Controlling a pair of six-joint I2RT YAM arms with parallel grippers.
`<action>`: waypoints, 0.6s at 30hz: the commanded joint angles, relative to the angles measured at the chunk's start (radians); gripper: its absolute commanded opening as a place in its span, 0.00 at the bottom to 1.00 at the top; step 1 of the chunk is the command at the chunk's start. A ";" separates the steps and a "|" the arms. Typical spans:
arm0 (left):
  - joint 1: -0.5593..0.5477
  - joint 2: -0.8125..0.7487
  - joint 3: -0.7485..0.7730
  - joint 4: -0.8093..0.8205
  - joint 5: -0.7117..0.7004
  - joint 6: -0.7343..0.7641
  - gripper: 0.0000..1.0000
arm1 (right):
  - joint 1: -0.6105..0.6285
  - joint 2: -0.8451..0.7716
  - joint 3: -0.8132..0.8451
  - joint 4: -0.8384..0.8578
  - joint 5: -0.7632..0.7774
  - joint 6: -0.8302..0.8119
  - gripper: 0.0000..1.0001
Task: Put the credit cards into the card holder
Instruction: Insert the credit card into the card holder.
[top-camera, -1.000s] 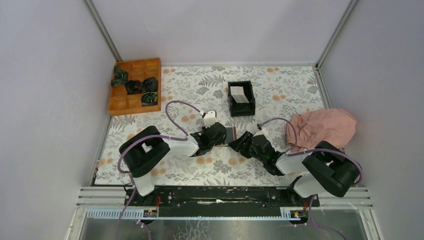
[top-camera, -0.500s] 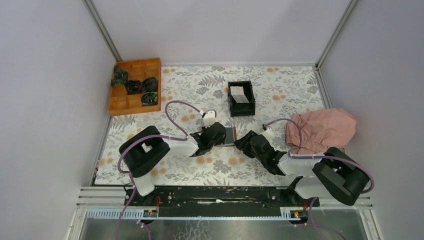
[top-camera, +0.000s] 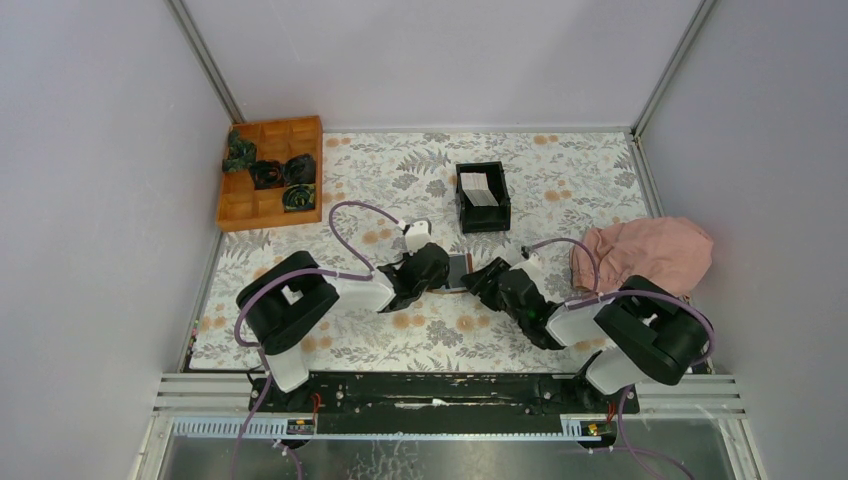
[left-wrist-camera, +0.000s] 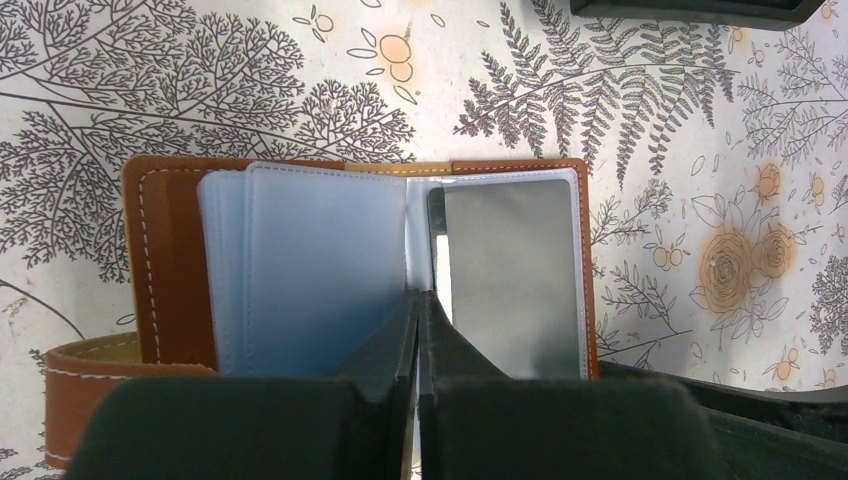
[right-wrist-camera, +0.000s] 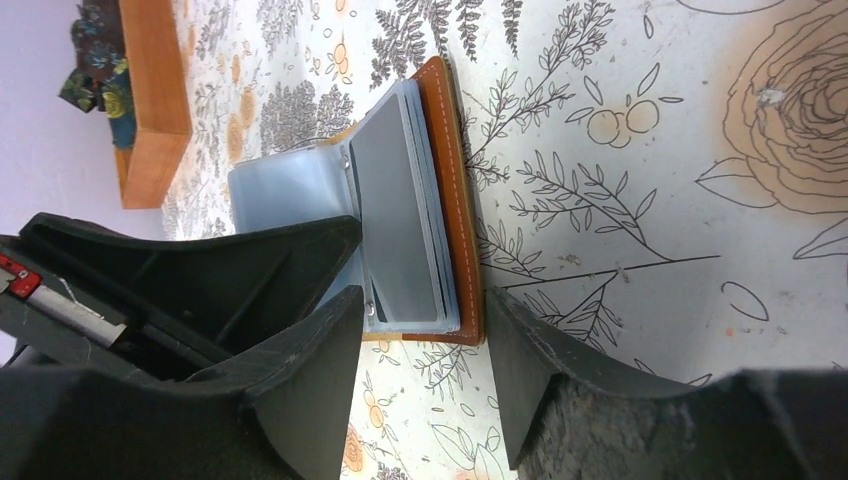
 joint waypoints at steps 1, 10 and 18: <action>0.025 0.105 -0.076 -0.211 0.054 0.043 0.00 | 0.006 0.104 -0.108 -0.161 -0.083 -0.013 0.57; 0.025 0.107 -0.075 -0.201 0.074 0.048 0.00 | 0.013 0.156 -0.074 -0.121 -0.072 -0.052 0.54; 0.025 0.109 -0.072 -0.192 0.086 0.056 0.00 | 0.021 0.221 -0.066 -0.065 -0.081 -0.063 0.40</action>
